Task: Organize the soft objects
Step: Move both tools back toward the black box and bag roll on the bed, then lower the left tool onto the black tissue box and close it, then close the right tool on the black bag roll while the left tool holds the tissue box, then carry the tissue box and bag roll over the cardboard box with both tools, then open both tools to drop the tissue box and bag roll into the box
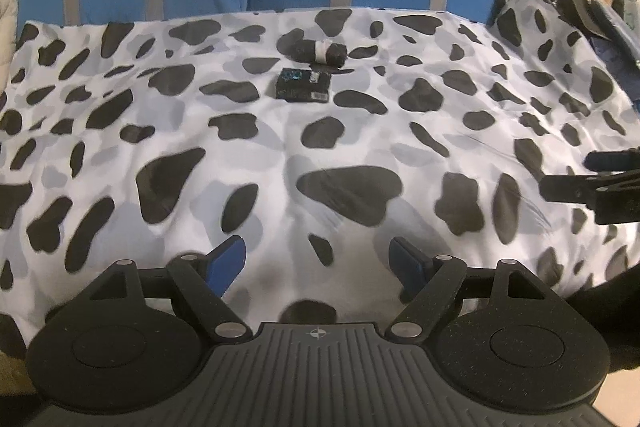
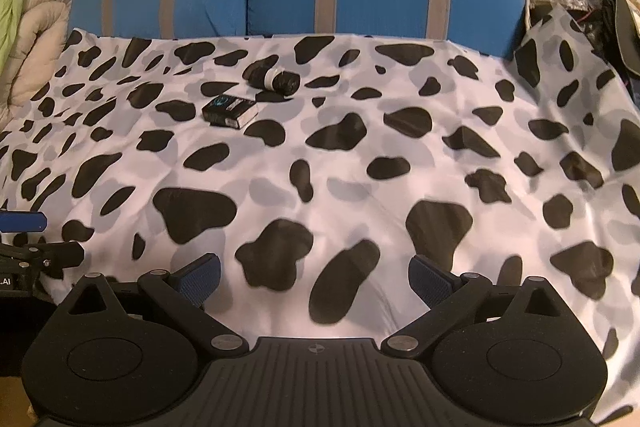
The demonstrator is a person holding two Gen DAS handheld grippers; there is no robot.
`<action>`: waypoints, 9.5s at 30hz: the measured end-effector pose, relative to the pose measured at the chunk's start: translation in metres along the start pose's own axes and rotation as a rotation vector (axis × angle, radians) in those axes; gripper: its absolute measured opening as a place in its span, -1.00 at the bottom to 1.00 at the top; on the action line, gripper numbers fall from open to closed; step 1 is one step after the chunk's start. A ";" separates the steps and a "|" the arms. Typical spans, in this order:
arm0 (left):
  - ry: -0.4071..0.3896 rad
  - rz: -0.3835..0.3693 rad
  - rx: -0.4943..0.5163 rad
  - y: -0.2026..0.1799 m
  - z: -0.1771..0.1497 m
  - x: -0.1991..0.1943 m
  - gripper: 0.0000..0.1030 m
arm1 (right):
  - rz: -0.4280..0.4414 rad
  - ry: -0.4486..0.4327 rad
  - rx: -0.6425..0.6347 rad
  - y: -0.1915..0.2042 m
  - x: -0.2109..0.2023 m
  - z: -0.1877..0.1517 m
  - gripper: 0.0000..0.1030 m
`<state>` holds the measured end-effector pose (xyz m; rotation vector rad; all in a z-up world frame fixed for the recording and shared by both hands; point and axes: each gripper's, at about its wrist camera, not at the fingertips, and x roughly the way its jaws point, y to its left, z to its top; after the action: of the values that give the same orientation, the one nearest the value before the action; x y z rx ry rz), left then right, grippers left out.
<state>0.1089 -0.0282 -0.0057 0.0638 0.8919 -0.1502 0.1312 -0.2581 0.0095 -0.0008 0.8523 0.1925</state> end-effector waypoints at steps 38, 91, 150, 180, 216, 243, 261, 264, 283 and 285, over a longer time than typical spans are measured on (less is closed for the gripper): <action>-0.137 0.004 0.143 0.008 0.095 0.122 0.57 | -0.006 -0.091 -0.115 -0.022 0.100 0.084 1.00; -0.058 -0.085 0.123 0.024 0.139 0.186 0.36 | 0.055 -0.080 -0.234 0.012 0.184 0.122 1.00; -0.011 -0.097 0.113 0.069 0.133 0.132 0.36 | 0.110 -0.134 -0.307 0.052 0.298 0.180 0.06; -0.086 -0.100 0.043 0.031 0.116 0.082 0.36 | 0.089 -0.158 -0.241 0.008 0.135 0.125 0.05; -0.080 -0.151 0.058 -0.013 0.022 0.006 0.36 | 0.120 -0.164 -0.164 -0.018 -0.013 0.018 0.05; 0.009 -0.159 0.058 -0.026 -0.041 -0.034 0.36 | 0.182 -0.006 -0.160 0.034 -0.066 -0.059 0.06; 0.246 -0.152 0.143 -0.047 -0.069 -0.018 0.36 | 0.195 0.283 -0.172 0.058 -0.055 -0.094 0.06; 0.262 -0.149 0.140 -0.045 -0.070 -0.016 0.36 | 0.190 0.303 -0.173 0.059 -0.051 -0.095 0.07; 0.336 -0.119 0.087 -0.037 -0.066 -0.010 1.00 | 0.118 0.409 -0.166 0.059 -0.037 -0.096 1.00; 0.328 -0.110 0.085 -0.038 -0.064 -0.016 1.00 | 0.107 0.419 -0.149 0.059 -0.039 -0.094 1.00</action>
<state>0.0432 -0.0568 -0.0331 0.1210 1.2170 -0.2855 0.0253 -0.2143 -0.0187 -0.1394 1.2546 0.3646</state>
